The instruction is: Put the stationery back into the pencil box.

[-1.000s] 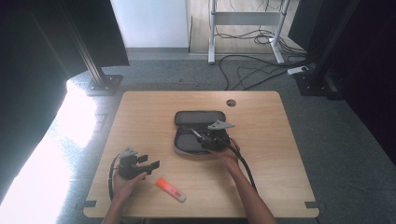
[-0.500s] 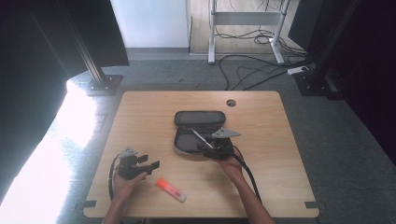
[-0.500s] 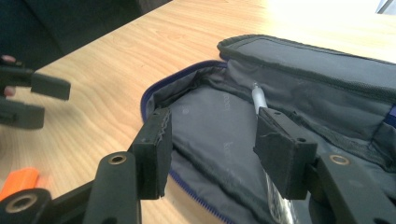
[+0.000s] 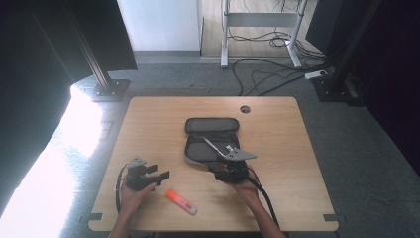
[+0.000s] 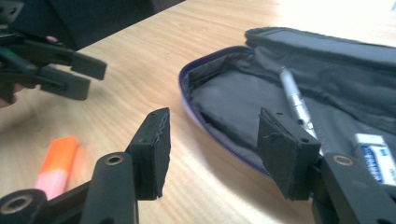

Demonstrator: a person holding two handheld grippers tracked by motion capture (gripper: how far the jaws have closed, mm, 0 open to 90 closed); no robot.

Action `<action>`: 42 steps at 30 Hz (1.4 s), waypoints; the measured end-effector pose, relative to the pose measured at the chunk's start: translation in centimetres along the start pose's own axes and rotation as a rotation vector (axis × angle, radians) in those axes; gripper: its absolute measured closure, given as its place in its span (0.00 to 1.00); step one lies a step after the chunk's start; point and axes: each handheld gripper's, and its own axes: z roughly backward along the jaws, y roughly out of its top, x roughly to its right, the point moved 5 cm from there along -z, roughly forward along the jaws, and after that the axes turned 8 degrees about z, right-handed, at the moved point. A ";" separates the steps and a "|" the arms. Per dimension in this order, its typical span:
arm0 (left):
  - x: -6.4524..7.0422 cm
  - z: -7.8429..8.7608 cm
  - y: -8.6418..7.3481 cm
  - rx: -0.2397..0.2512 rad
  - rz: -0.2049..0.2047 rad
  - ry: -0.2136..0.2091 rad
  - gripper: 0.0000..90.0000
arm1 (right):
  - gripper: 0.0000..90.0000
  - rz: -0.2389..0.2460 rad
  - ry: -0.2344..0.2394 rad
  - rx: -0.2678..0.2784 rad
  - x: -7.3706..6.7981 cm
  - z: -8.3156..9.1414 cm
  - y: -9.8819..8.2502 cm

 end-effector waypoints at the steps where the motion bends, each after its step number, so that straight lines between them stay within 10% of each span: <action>1: 0.0 0.0 0.0 0.000 0.000 0.000 0.32 | 0.49 0.000 0.003 0.000 -0.2 0.1 -0.1; 42: 0.4 0.0 0.0 0.000 -0.013 -0.006 0.32 | 0.47 0.032 0.117 -0.034 -6.6 0.1 -2.3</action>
